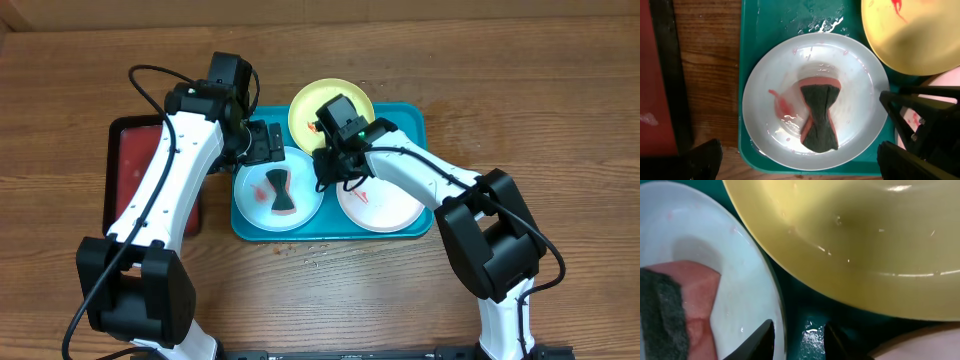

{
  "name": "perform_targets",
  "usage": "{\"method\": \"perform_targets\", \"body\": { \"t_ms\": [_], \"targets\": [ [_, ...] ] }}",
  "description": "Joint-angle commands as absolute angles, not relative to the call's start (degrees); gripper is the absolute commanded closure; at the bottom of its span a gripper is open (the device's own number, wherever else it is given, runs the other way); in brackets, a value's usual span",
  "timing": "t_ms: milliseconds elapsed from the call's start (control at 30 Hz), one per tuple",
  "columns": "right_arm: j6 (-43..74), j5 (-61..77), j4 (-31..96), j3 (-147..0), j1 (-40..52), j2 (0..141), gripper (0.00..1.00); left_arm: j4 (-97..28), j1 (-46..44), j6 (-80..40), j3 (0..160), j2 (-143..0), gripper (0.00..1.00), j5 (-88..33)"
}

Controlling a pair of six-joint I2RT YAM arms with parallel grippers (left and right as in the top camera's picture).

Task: Clean dirty plates on tray and stack at the side

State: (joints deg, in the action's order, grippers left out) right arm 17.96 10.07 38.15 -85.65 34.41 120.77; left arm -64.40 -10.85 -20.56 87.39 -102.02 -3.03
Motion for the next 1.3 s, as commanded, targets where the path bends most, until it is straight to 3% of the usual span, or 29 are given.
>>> {"method": "perform_targets", "body": {
  "t_ms": [0, 367, 467, 667, 833, 1067, 1267],
  "targets": [
    [18.1, 9.6, 37.7, -84.8, 34.9, 120.6, 0.66, -63.8, -10.9, -19.7, 86.4, -101.9, 0.01, -4.1],
    [18.1, 9.6, 36.7, -84.6, 35.4, 120.6, 0.67, -61.2, -10.9, -19.7, 86.3, -102.5, 0.11, -4.5],
    [18.1, 9.1, 36.6, -84.6, 35.4, 120.6, 0.73, -61.0, -10.9, -19.7, 86.3, -104.0, 0.12, -4.6],
    [18.1, 9.0, 36.6, -84.6, 35.4, 120.6, 0.76, -60.8, -11.3, -19.2, 86.3, -108.8, 0.16, -10.3],
    [18.1, 9.0, 36.5, -84.6, 35.4, 120.6, 0.76, -60.2, -11.3, -19.2, 86.3, -113.8, 0.39, -10.7],
    [18.1, 9.0, 36.4, -84.6, 35.3, 120.6, 0.76, -60.6, -11.6, -13.6, 86.3, -120.3, 0.45, -21.1],
    [18.0, 9.0, 36.1, -84.6, 35.3, 120.6, 0.76, -61.2, -11.8, -13.4, 86.3, -122.1, 0.48, -21.0]
  ]
}}
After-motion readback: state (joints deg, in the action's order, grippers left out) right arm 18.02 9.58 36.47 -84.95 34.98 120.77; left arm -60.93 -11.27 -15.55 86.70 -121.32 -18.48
